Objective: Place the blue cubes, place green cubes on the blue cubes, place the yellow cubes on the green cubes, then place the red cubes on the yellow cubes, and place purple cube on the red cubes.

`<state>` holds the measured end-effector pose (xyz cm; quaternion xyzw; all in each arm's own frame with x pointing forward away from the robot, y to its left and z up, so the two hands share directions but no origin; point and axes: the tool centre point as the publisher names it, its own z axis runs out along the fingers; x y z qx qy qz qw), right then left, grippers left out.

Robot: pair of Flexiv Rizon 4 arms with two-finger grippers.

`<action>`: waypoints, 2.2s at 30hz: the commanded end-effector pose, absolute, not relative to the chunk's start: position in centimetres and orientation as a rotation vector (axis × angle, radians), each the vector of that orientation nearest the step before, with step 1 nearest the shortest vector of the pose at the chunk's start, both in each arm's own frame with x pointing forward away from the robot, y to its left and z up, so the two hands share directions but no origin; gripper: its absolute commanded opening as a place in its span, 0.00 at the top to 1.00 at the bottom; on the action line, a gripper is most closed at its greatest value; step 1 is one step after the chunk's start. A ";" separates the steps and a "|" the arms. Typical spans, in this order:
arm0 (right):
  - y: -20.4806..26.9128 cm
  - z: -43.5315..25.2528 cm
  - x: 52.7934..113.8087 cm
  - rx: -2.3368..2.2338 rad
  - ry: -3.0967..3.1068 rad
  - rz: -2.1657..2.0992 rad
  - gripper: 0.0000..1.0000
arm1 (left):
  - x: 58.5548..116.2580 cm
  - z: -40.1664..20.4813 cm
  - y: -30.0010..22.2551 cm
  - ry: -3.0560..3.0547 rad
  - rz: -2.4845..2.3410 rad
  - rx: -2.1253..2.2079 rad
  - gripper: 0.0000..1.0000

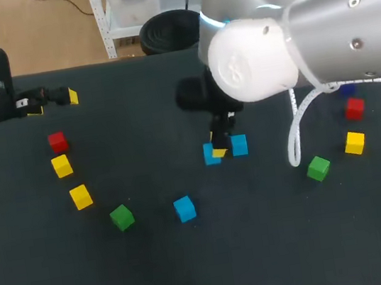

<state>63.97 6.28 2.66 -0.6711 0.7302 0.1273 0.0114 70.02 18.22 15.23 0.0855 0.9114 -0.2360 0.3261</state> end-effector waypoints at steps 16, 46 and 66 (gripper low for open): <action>5.8 1.9 65.4 -2.001 2.290 0.422 1.00 | 70.0 15.1 18.4 2.379 -0.631 0.229 0.00; 4.5 0.8 66.5 -1.970 2.323 0.408 1.00 | 70.0 15.1 18.4 2.379 -0.631 0.229 0.00; 4.3 0.4 67.0 -2.044 2.250 0.412 1.00 | 70.0 15.1 18.4 2.379 -0.631 0.229 0.00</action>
